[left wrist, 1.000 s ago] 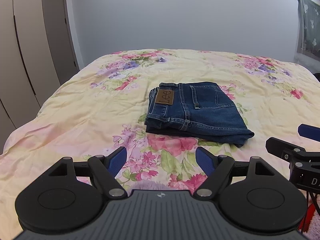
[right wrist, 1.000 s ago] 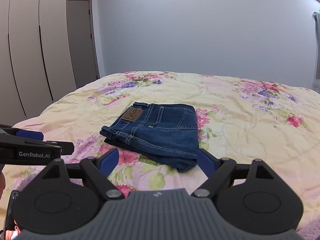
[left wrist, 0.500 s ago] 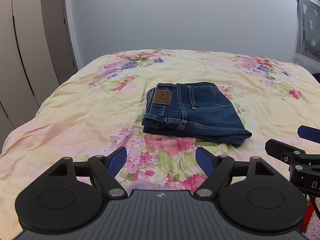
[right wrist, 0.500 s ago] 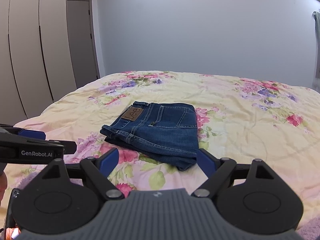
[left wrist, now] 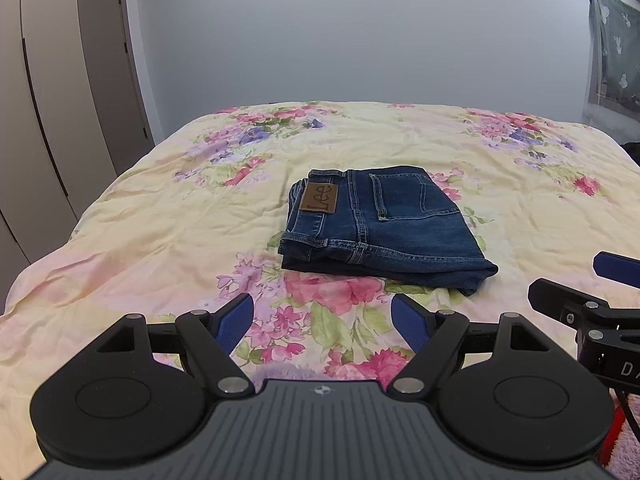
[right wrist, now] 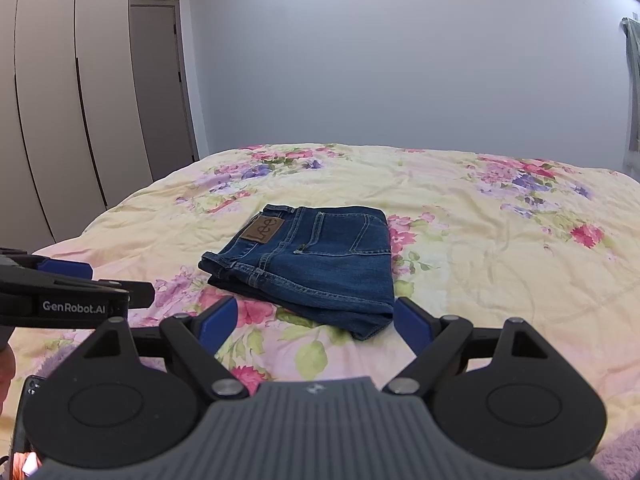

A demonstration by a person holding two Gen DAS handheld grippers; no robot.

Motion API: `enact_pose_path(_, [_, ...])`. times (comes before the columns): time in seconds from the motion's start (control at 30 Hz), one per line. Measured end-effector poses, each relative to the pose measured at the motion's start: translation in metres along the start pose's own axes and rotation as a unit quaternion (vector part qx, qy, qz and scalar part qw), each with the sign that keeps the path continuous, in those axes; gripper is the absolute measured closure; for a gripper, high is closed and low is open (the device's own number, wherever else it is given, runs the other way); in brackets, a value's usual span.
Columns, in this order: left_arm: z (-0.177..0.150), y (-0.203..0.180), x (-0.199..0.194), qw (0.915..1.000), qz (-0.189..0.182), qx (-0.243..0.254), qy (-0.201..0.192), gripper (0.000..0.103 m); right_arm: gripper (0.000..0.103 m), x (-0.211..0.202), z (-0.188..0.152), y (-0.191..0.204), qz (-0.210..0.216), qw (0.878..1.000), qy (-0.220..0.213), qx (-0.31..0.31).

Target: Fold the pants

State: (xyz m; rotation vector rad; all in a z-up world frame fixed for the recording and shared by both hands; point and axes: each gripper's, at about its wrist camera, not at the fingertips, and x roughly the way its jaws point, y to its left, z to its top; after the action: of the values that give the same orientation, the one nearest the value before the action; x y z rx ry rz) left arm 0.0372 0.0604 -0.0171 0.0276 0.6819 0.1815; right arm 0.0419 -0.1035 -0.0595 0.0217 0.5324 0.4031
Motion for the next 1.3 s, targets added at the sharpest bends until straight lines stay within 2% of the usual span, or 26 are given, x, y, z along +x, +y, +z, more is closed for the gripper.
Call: enact_pose_path(1.3, [0.0006, -0.0008, -0.0032, 1.0000, 0.003, -0.006, 0.003, 0.011, 0.022, -0.0026, -0.0015, -0.0008, -0.001, 1.000, -0.001, 0.003])
